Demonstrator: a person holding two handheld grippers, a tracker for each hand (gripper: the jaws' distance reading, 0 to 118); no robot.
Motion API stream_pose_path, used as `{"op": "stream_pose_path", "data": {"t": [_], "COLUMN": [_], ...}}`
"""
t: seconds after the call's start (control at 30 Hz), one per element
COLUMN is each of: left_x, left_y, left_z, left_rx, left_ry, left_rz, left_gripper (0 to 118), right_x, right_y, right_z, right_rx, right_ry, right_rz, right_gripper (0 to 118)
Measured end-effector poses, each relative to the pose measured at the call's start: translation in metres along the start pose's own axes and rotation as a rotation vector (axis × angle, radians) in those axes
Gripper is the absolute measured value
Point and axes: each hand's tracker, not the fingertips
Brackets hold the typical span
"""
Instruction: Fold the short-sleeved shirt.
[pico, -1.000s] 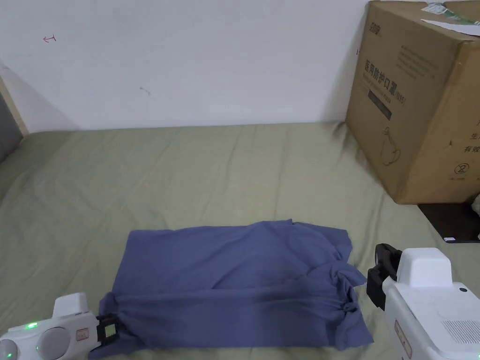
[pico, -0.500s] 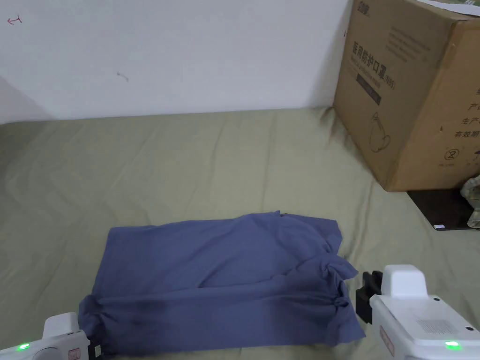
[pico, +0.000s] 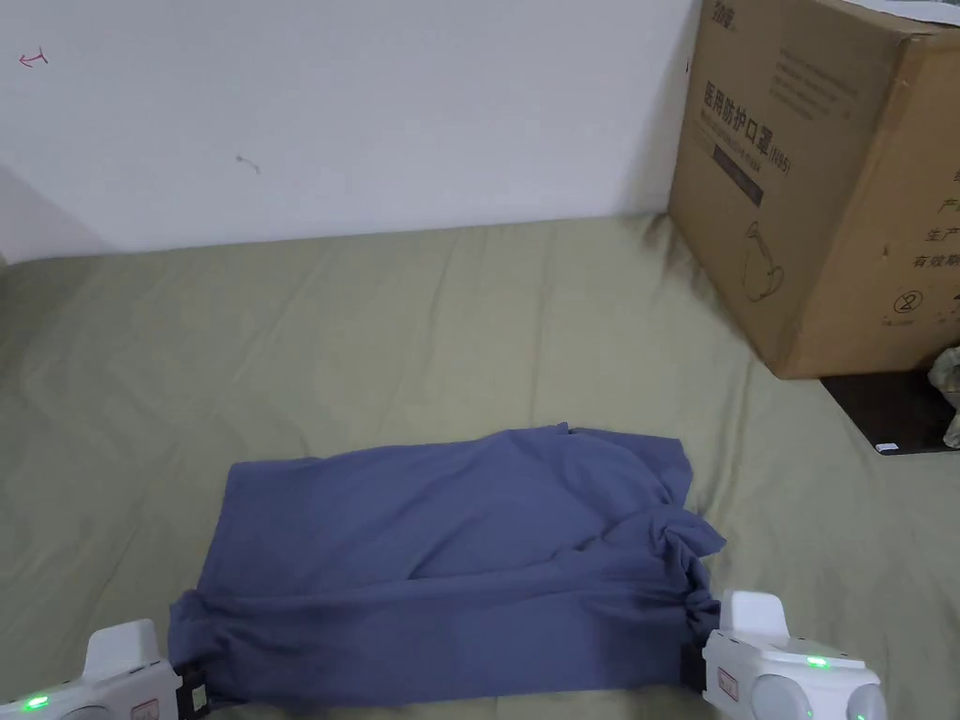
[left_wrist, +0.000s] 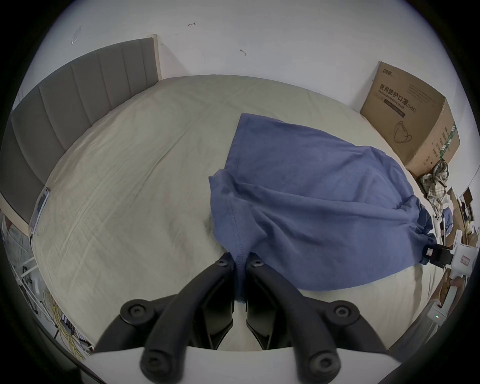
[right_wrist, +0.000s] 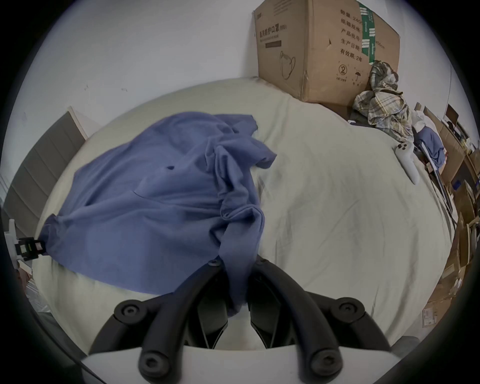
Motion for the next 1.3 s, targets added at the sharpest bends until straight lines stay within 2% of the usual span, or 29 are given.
{"op": "stream_pose_path", "data": {"t": [0.07,0.13,0.23,0.33,0.4,0.6,0.8,0.83,0.87,0.9,0.93,0.97,1.0,1.03,1.07,1.17,1.3], "left_x": [-0.004,-0.007,-0.012,-0.02,-0.026,-0.038,-0.032,-0.029,-0.026,-0.023,-0.02,-0.018,-0.015,-0.011,-0.006,0.017,0.052], "left_y": [-0.002,-0.004,-0.01,-0.025,-0.04,-0.091,-0.098,-0.096,-0.095,-0.093,-0.089,-0.086,-0.079,-0.073,-0.065,-0.037,-0.013], "left_z": [0.005,0.009,0.02,0.033,0.042,0.049,0.033,0.035,0.037,0.043,0.051,0.058,0.068,0.08,0.093,0.137,0.181], "left_rx": [0.007,0.011,0.019,0.016,0.001,-0.063,-0.1,-0.104,-0.103,-0.097,-0.087,-0.07,-0.028,0.017,0.084,0.29,0.562], "left_ry": [-0.012,-0.021,-0.032,-0.032,-0.048,-0.047,-0.009,0.001,0.008,0.007,0.007,0.012,-0.005,-0.026,-0.058,-0.104,-0.083], "left_rz": [0.024,0.048,0.064,0.056,0.069,0.081,0.098,0.085,0.071,0.071,0.077,0.093,0.115,0.131,0.136,0.093,0.016], "left_gripper": [4,4,4,4,4,4,4,5,8,19,39,60,81,100,106,106,106], "right_x": [0.0,0.004,0.02,0.03,0.039,0.057,0.048,0.045,0.043,0.04,0.035,0.032,0.029,0.025,0.021,0.014,-0.017], "right_y": [-0.002,-0.002,-0.007,-0.02,-0.033,-0.084,-0.101,-0.097,-0.094,-0.09,-0.083,-0.077,-0.068,-0.059,-0.047,-0.015,0.015], "right_z": [0.021,0.037,0.06,0.079,0.087,0.083,0.071,0.075,0.08,0.085,0.095,0.104,0.117,0.128,0.142,0.177,0.222], "right_rx": [0.032,0.063,0.09,0.099,0.076,-0.036,-0.061,-0.06,-0.052,-0.041,-0.021,0.013,0.068,0.116,0.175,0.377,0.602], "right_ry": [0.026,0.011,0.054,0.047,0.087,0.082,0.042,0.035,0.027,0.01,-0.027,-0.04,-0.04,-0.027,-0.017,0.002,-0.007], "right_rz": [-0.014,0.005,-0.017,-0.013,-0.058,-0.163,-0.159,-0.155,-0.145,-0.129,-0.093,-0.068,-0.045,-0.024,-0.003,0.05,0.105], "right_gripper": [10,10,10,10,10,10,11,14,22,35,58,75,88,93,93,93,92]}}
